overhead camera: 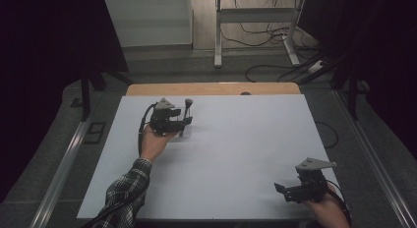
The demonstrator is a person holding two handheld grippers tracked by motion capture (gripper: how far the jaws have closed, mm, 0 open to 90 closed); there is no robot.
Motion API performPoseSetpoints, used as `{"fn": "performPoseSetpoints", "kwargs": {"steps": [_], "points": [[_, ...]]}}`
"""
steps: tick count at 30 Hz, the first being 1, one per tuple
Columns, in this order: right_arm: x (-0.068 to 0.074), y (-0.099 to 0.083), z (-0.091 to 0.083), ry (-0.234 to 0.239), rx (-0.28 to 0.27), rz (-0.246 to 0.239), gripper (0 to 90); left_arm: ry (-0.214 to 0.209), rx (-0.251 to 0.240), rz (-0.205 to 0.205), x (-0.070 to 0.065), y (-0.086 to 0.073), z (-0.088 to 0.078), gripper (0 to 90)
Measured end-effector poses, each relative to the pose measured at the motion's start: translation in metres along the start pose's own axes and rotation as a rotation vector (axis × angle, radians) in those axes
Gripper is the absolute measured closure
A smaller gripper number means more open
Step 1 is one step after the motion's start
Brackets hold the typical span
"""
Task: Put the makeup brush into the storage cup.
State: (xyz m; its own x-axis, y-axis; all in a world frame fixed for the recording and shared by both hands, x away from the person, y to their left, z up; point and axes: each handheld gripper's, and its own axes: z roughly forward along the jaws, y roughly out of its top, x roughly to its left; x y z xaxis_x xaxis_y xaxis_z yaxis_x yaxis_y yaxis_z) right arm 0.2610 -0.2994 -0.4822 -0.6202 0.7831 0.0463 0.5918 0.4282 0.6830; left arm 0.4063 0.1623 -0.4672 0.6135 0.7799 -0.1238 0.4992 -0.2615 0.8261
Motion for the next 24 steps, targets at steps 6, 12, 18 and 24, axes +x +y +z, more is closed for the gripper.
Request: {"fn": "performPoseSetpoints", "kwargs": {"steps": [6,12,18,24], "points": [[0.0,0.0,0.0,0.0,0.002,0.0,0.0,0.002,0.009,0.018,-0.005,0.001,-0.002,23.2],[0.0,0.0,0.0,0.001,0.003,-0.001,0.0,0.004,0.013,0.029,-0.012,0.0,-0.003,16.3],[0.0,0.0,0.0,0.001,0.004,-0.001,0.0,-0.015,0.0,0.032,-0.016,-0.001,-0.005,11.3],[0.0,0.0,0.0,0.001,0.001,0.0,0.0,-0.024,0.01,0.04,-0.019,-0.001,-0.009,9.1]]}}
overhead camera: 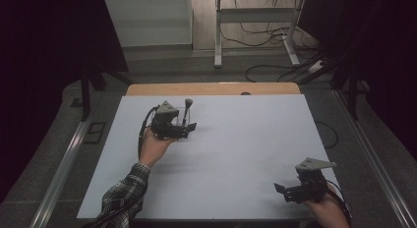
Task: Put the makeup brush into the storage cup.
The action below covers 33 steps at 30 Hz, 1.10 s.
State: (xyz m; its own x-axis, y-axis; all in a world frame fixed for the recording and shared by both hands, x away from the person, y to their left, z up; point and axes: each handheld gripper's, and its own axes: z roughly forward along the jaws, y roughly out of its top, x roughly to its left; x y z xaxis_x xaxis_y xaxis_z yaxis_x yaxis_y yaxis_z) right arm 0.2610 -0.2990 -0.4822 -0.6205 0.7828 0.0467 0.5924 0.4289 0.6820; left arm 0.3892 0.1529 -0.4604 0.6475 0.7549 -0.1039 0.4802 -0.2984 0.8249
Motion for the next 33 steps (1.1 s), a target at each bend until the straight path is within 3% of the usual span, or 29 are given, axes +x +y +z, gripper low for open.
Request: {"fn": "performPoseSetpoints", "kwargs": {"steps": [14,33], "points": [[0.0,0.0,0.0,0.002,-0.001,-0.002,0.0,-0.049,0.023,0.002,-0.008,-0.002,-0.006,5.7],[0.001,0.0,-0.001,0.005,-0.004,-0.004,0.0,-0.074,0.042,0.033,-0.015,-0.008,-0.013,4.0]]}}
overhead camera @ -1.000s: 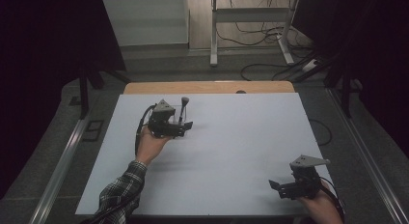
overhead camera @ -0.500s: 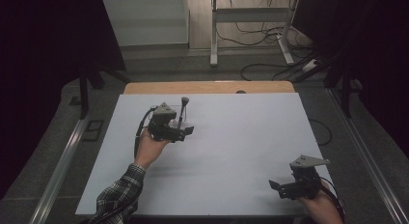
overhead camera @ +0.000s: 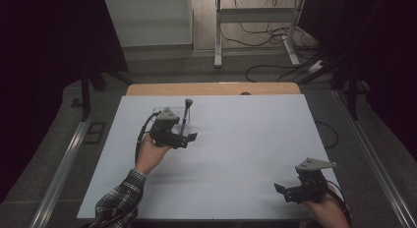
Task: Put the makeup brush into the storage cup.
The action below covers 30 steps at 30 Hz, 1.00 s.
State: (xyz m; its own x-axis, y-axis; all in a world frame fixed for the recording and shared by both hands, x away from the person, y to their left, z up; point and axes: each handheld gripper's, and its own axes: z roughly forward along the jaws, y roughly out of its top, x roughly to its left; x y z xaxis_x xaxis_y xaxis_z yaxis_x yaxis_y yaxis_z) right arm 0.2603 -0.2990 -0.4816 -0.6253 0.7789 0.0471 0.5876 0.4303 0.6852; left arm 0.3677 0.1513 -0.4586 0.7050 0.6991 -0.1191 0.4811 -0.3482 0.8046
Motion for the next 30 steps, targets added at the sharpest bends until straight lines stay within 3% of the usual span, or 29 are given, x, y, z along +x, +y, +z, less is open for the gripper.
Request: {"fn": "performPoseSetpoints", "kwargs": {"steps": [30], "points": [[0.0,0.0,0.0,0.004,-0.002,0.0,0.0,-0.044,0.016,-0.001,-0.006,-0.014,-0.011,2.4]]}}
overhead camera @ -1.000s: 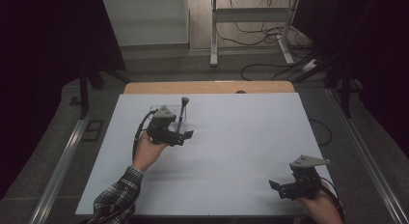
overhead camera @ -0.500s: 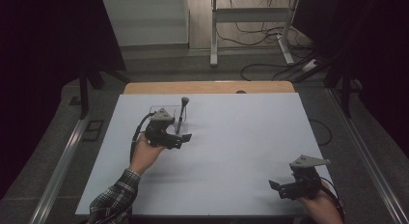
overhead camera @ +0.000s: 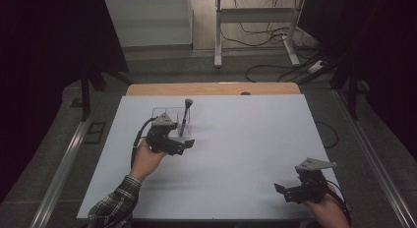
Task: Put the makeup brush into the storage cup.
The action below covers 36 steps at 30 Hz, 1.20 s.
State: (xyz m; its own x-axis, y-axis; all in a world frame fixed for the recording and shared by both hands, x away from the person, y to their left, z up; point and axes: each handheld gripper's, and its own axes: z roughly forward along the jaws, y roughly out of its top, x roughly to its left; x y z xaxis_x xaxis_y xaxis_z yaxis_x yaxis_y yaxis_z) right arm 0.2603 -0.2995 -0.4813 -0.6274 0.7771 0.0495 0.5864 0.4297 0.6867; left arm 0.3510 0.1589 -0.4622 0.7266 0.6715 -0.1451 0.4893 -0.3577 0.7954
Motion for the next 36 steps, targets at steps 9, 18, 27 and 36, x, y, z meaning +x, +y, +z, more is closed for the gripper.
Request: {"fn": "performPoseSetpoints", "kwargs": {"steps": [9,18,27,36], "points": [[0.0,0.0,0.0,0.001,0.0,0.001,0.0,-0.004,0.005,0.0,-0.002,-0.005,-0.005,1.6],[0.0,0.0,0.0,0.001,-0.001,0.0,0.0,-0.009,0.017,0.003,-0.006,-0.011,-0.008,1.2],[0.0,0.0,0.0,0.001,-0.001,0.0,0.0,-0.013,0.012,0.004,-0.01,-0.016,-0.015,1.1],[0.0,0.0,0.0,0.002,-0.001,0.001,0.0,0.003,0.003,0.0,-0.009,-0.023,-0.023,0.6]]}}
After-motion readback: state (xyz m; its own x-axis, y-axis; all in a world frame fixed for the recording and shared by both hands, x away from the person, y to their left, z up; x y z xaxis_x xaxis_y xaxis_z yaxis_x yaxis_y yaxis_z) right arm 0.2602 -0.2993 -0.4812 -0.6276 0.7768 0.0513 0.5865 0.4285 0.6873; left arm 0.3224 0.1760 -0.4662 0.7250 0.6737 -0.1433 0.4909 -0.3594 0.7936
